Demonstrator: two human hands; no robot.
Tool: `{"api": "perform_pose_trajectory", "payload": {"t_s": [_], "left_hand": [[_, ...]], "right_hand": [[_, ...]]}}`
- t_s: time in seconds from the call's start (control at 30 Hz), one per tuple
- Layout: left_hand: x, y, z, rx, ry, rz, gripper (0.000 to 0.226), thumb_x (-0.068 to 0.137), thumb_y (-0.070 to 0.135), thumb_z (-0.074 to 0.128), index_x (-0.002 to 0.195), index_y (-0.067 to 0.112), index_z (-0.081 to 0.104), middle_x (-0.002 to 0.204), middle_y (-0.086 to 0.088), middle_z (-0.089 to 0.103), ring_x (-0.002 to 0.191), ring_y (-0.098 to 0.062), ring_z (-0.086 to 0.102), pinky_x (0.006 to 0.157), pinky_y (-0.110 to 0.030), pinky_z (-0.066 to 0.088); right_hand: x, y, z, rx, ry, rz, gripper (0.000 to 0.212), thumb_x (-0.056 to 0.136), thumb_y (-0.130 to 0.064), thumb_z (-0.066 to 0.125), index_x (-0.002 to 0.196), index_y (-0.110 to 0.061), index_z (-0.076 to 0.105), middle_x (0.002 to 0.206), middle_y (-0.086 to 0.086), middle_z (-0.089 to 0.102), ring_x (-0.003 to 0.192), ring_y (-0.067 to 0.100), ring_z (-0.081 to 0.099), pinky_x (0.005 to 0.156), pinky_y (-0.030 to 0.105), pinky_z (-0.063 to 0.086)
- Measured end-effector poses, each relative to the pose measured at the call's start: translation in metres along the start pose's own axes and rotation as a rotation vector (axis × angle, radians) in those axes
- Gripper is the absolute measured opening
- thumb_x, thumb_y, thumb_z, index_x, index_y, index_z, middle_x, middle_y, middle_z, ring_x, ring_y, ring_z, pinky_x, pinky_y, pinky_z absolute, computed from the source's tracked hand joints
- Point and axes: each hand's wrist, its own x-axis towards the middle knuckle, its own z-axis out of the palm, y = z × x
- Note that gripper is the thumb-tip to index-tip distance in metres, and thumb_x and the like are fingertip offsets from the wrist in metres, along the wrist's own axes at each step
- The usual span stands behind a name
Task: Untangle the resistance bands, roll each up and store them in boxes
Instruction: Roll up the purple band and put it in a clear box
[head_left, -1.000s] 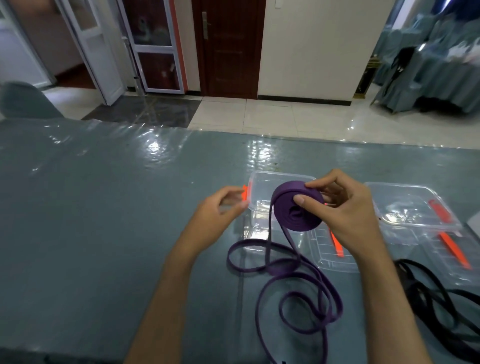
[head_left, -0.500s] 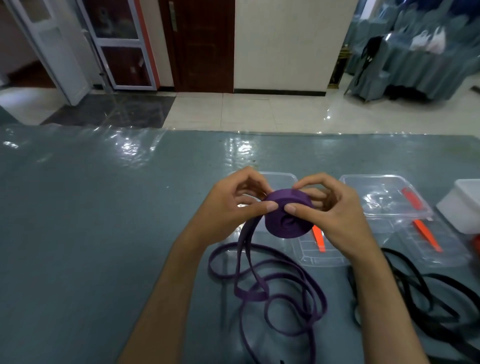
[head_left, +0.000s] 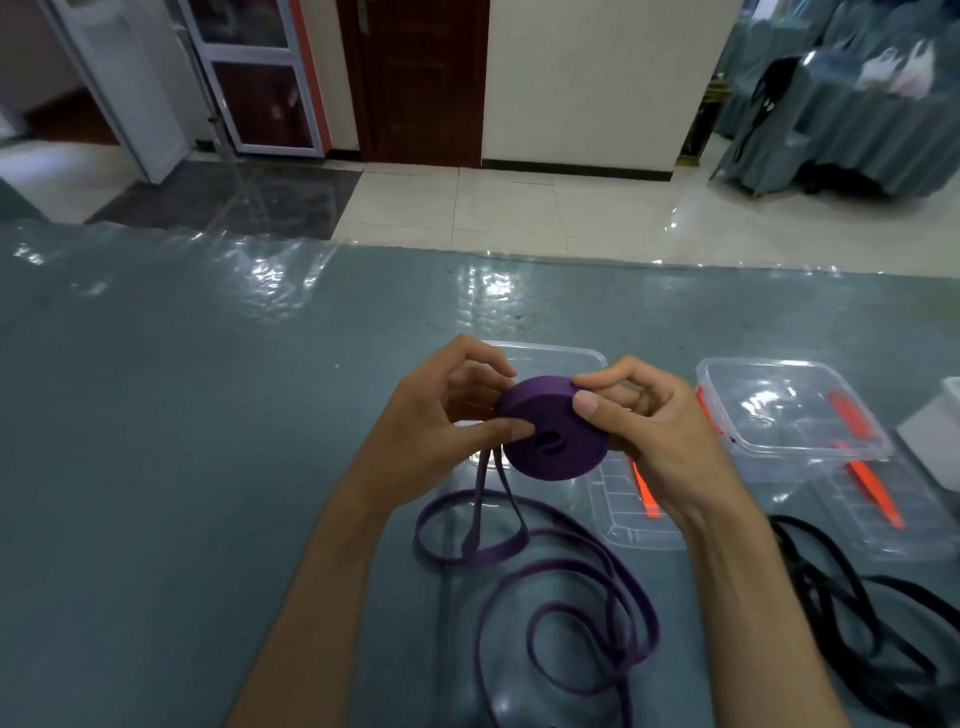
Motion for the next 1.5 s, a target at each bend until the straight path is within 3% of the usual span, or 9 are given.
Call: {"api": "perform_pose_trajectory", "payload": {"t_s": [0.07, 0.17, 0.27, 0.57, 0.8, 0.97, 1.2, 1.4, 1.5], "left_hand": [[0.000, 0.000, 0.000, -0.007, 0.009, 0.013, 0.042, 0.078, 0.024, 0.093, 0.109, 0.028, 0.066, 0.101, -0.001, 0.077, 0.091, -0.023, 0.077, 0.082, -0.027, 0.061], [0.000, 0.003, -0.001, -0.001, 0.047, 0.026, 0.040, 0.078, 0.021, 0.093, 0.109, 0.026, 0.067, 0.102, -0.003, 0.078, 0.095, -0.024, 0.078, 0.083, -0.028, 0.062], [-0.002, 0.009, -0.003, -0.007, 0.087, 0.004, 0.036, 0.076, 0.024, 0.093, 0.105, 0.028, 0.071, 0.103, -0.003, 0.079, 0.096, -0.021, 0.078, 0.084, -0.026, 0.061], [-0.017, 0.025, 0.018, -0.175, 0.186, -0.017, 0.030, 0.069, 0.012, 0.090, 0.098, 0.011, 0.081, 0.098, 0.002, 0.079, 0.092, -0.013, 0.078, 0.083, -0.019, 0.059], [-0.030, 0.036, 0.022, -0.207, 0.060, -0.036, 0.041, 0.082, 0.005, 0.084, 0.122, 0.013, 0.077, 0.114, -0.005, 0.080, 0.105, -0.018, 0.077, 0.093, -0.025, 0.059], [-0.034, 0.038, 0.045, -0.272, 0.275, -0.036, 0.030, 0.077, 0.024, 0.090, 0.096, 0.030, 0.068, 0.099, -0.008, 0.080, 0.093, -0.025, 0.079, 0.081, -0.028, 0.062], [-0.048, 0.032, 0.050, -0.281, 0.247, -0.024, 0.019, 0.084, 0.016, 0.088, 0.093, 0.029, 0.078, 0.104, -0.004, 0.081, 0.099, -0.020, 0.079, 0.085, -0.021, 0.060], [-0.052, 0.043, 0.053, -0.257, 0.364, 0.049, 0.018, 0.079, 0.017, 0.090, 0.091, 0.019, 0.076, 0.103, -0.010, 0.081, 0.098, -0.026, 0.079, 0.084, -0.026, 0.062], [-0.052, 0.046, 0.055, -0.284, 0.366, 0.054, 0.017, 0.082, 0.012, 0.088, 0.087, 0.018, 0.073, 0.111, -0.011, 0.079, 0.105, -0.029, 0.077, 0.087, -0.031, 0.062]], "right_hand": [[0.002, -0.001, 0.001, -0.044, 0.009, -0.020, 0.012, 0.084, -0.026, 0.086, 0.094, -0.027, 0.080, 0.085, 0.007, 0.082, 0.071, 0.012, 0.076, 0.062, 0.021, 0.058], [0.001, -0.002, 0.004, -0.172, -0.031, -0.066, 0.024, 0.095, -0.027, 0.074, 0.118, -0.033, 0.078, 0.095, 0.003, 0.082, 0.082, 0.011, 0.078, 0.069, 0.024, 0.061], [-0.003, 0.000, 0.010, -0.225, -0.022, -0.089, 0.026, 0.100, -0.025, 0.068, 0.120, -0.038, 0.078, 0.102, -0.003, 0.082, 0.088, 0.007, 0.077, 0.068, 0.024, 0.061], [-0.026, -0.012, 0.011, -0.183, 0.022, -0.206, 0.042, 0.079, -0.017, 0.089, 0.118, -0.027, 0.080, 0.112, 0.005, 0.081, 0.092, 0.020, 0.080, 0.070, 0.027, 0.064], [-0.050, -0.012, 0.014, -0.085, 0.159, -0.308, 0.043, 0.079, -0.022, 0.091, 0.120, -0.027, 0.079, 0.110, 0.006, 0.081, 0.097, 0.024, 0.080, 0.075, 0.028, 0.065], [-0.061, -0.007, 0.018, 0.021, 0.291, -0.319, 0.052, 0.074, -0.040, 0.094, 0.121, -0.027, 0.077, 0.109, 0.011, 0.081, 0.098, 0.029, 0.080, 0.073, 0.035, 0.065], [-0.070, 0.000, 0.024, 0.084, 0.373, -0.346, 0.049, 0.078, -0.037, 0.092, 0.122, -0.027, 0.075, 0.113, 0.013, 0.080, 0.104, 0.034, 0.078, 0.077, 0.037, 0.065], [-0.074, -0.004, 0.018, 0.013, 0.165, -0.227, 0.043, 0.073, -0.036, 0.094, 0.102, -0.031, 0.063, 0.111, 0.015, 0.077, 0.101, 0.034, 0.077, 0.083, 0.040, 0.063], [-0.078, -0.004, 0.016, 0.003, 0.137, -0.205, 0.049, 0.077, -0.023, 0.091, 0.116, -0.032, 0.063, 0.105, 0.014, 0.078, 0.093, 0.034, 0.079, 0.071, 0.037, 0.064]]}}
